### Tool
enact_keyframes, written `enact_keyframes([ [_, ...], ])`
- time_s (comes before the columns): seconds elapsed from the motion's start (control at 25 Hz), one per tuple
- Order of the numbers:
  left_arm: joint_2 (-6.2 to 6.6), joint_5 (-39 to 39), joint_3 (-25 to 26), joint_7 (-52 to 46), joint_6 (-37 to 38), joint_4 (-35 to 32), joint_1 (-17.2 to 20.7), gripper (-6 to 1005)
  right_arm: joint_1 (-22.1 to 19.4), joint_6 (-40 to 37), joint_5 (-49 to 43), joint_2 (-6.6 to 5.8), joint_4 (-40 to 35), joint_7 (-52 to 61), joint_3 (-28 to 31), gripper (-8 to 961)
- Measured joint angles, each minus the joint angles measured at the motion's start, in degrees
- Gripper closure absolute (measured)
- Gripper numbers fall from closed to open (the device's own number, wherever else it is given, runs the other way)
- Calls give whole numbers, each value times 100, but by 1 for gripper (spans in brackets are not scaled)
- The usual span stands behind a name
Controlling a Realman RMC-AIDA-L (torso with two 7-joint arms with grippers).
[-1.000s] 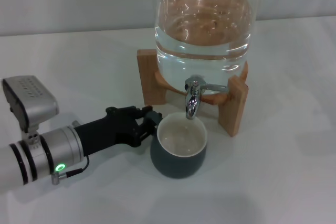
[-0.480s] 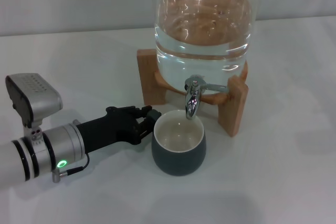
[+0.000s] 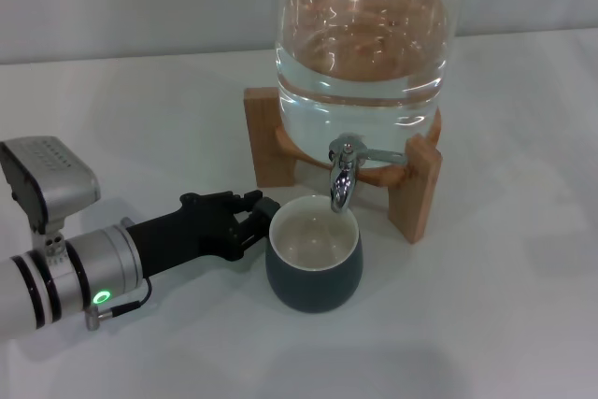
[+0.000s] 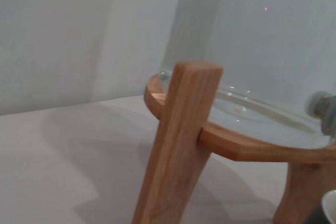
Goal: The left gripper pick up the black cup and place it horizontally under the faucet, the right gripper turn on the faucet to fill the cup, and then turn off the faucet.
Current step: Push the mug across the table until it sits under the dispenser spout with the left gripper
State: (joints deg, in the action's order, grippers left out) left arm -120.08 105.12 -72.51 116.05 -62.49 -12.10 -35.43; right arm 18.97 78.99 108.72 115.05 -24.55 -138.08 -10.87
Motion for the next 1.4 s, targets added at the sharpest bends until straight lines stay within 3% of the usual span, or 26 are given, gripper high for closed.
enact_keyframes([
  [0.88, -52, 0, -203, -68, 125, 268, -431, 669, 7, 35, 0, 0, 13, -10, -2, 127],
  [1.28, 8, -21, -224, -68, -187, -62, -58, 652, -32, 47, 0, -5, 13, -18, 41, 128],
  [1.4, 9, -32, -231, -54, -194, -170, 36, 588, -34, 72, 0, -6, 13, -18, 41, 128],
])
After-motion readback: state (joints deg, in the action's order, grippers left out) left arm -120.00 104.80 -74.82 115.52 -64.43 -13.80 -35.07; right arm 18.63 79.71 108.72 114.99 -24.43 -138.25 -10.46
